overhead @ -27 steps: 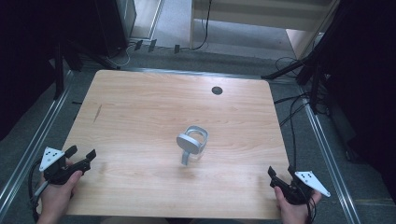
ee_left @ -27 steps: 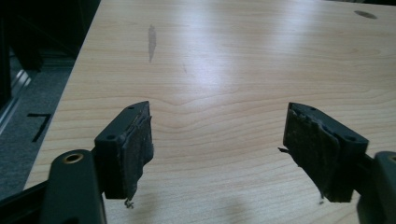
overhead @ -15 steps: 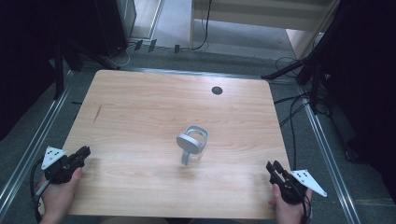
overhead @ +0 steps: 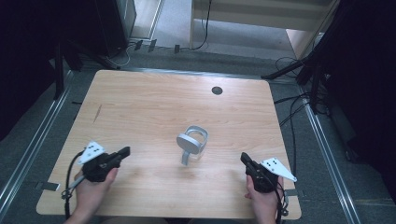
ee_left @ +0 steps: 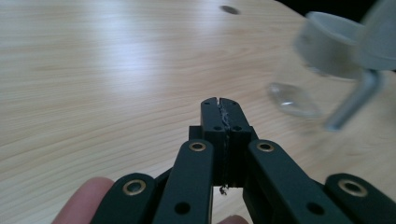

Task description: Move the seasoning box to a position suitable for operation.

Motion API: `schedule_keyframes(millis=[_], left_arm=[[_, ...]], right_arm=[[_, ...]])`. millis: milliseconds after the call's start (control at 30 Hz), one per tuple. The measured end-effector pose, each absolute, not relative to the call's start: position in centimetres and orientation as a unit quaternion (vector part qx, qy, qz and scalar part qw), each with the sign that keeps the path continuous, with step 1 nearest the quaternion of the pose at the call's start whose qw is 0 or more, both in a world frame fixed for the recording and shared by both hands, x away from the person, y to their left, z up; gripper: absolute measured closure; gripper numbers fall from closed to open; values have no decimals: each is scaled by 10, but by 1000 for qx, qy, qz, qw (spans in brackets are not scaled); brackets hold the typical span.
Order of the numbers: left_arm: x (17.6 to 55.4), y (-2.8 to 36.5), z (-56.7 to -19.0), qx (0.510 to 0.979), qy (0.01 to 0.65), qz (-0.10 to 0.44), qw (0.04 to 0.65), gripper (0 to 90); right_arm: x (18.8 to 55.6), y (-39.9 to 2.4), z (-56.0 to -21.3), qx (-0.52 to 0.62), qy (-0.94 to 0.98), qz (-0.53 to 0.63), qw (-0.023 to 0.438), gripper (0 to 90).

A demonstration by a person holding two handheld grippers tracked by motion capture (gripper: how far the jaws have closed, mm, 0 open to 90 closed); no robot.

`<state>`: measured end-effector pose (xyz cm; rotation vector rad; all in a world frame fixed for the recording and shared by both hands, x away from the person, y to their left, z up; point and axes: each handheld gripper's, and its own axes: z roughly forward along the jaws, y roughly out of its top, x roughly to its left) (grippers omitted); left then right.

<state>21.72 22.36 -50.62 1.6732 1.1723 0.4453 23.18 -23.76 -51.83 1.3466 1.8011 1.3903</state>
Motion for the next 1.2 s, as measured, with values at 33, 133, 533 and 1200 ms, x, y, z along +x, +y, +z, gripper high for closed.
schedule_keyframes(millis=[33, 133, 533, 1200], left_arm=[[219, 198, -505, 705, 465, 172, 507, 900], [221, 178, -503, 715, 451, 161, 510, 900], [213, 85, -503, 762, 355, 126, 526, 900], [238, 82, -520, 771, 379, 134, 493, 900]], right_arm=[[236, -229, -517, 491, 661, 512, 244, 900], [239, -225, -517, 491, 661, 515, 240, 900], [267, -188, -513, 478, 670, 524, 219, 900], [296, -159, -512, 466, 682, 522, 210, 900]])
